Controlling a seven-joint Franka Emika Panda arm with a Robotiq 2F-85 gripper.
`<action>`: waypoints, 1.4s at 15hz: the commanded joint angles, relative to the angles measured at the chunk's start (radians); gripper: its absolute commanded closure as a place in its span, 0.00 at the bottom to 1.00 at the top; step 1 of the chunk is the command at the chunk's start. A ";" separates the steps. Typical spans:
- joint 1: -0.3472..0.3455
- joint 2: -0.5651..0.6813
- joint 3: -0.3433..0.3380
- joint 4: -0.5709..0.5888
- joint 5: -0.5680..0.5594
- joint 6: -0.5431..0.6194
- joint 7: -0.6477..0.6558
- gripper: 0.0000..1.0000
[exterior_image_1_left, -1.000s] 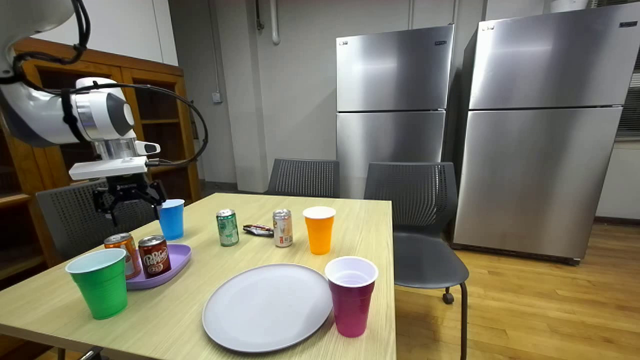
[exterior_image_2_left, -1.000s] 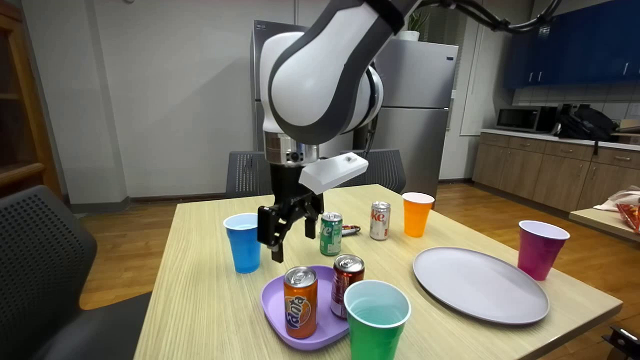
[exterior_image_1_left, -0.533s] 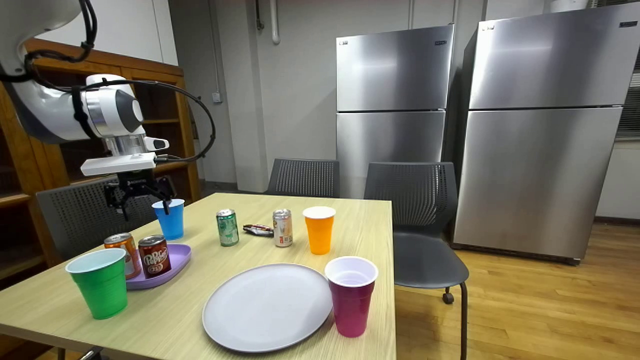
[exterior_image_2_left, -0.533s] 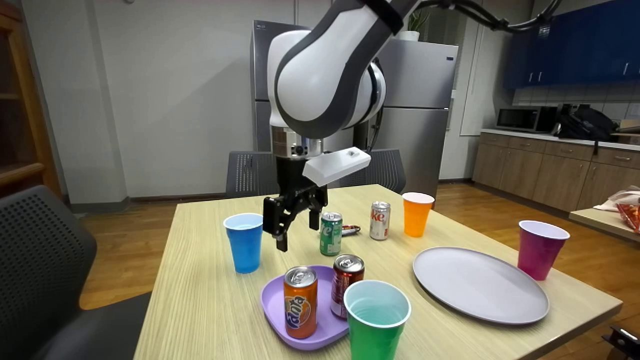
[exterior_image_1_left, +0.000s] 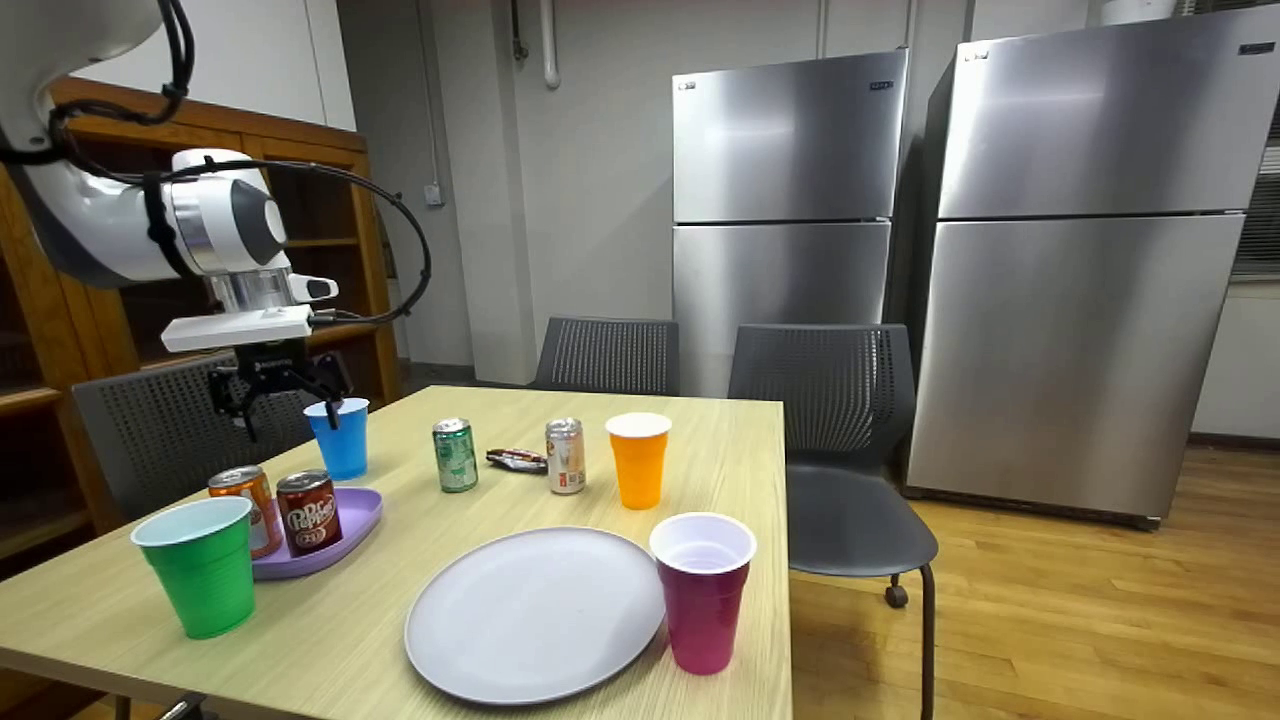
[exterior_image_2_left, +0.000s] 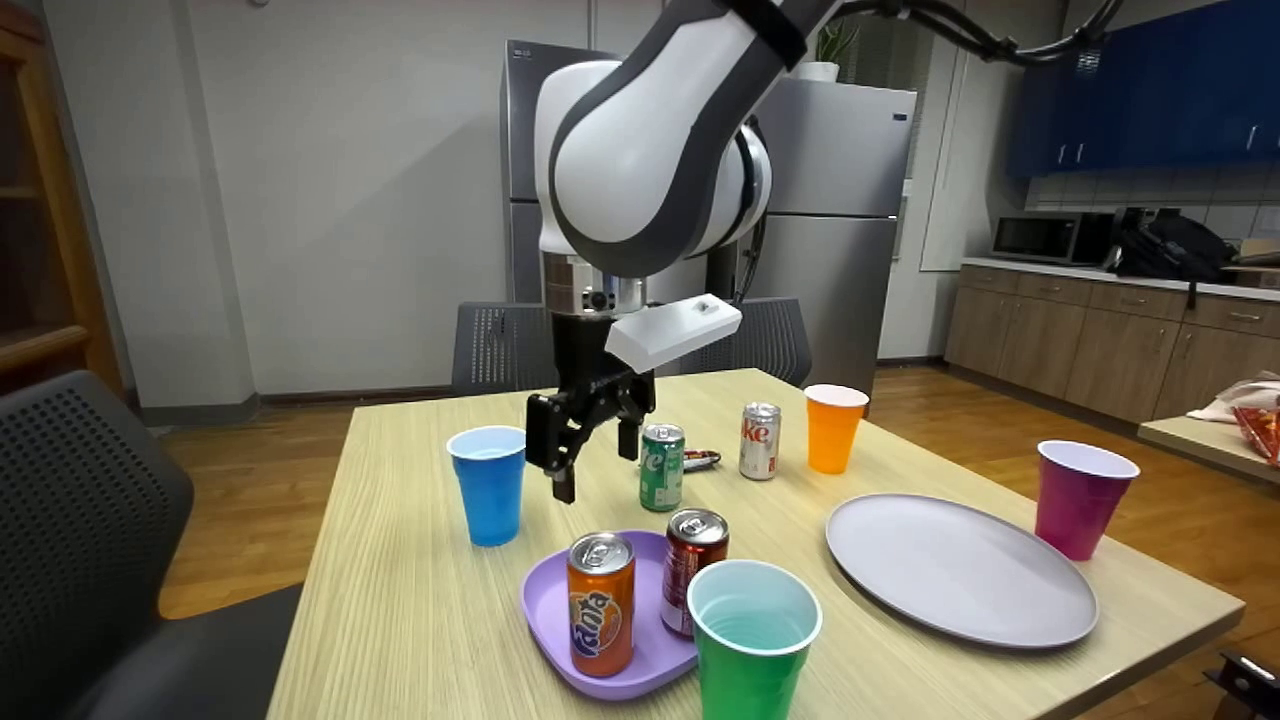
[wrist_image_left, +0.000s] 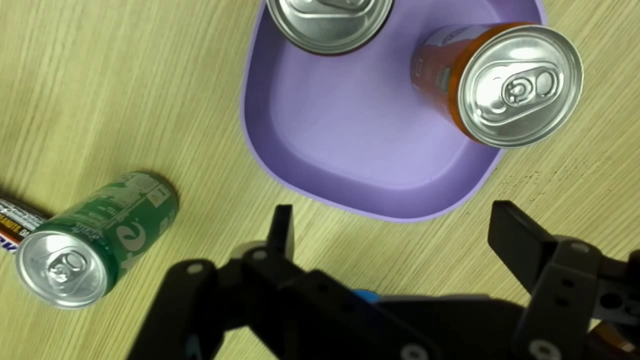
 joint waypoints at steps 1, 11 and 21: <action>0.025 0.026 -0.022 0.052 -0.027 -0.064 0.106 0.00; 0.058 0.170 -0.045 0.338 0.030 -0.235 0.382 0.00; 0.068 0.320 -0.076 0.578 0.137 -0.295 0.571 0.00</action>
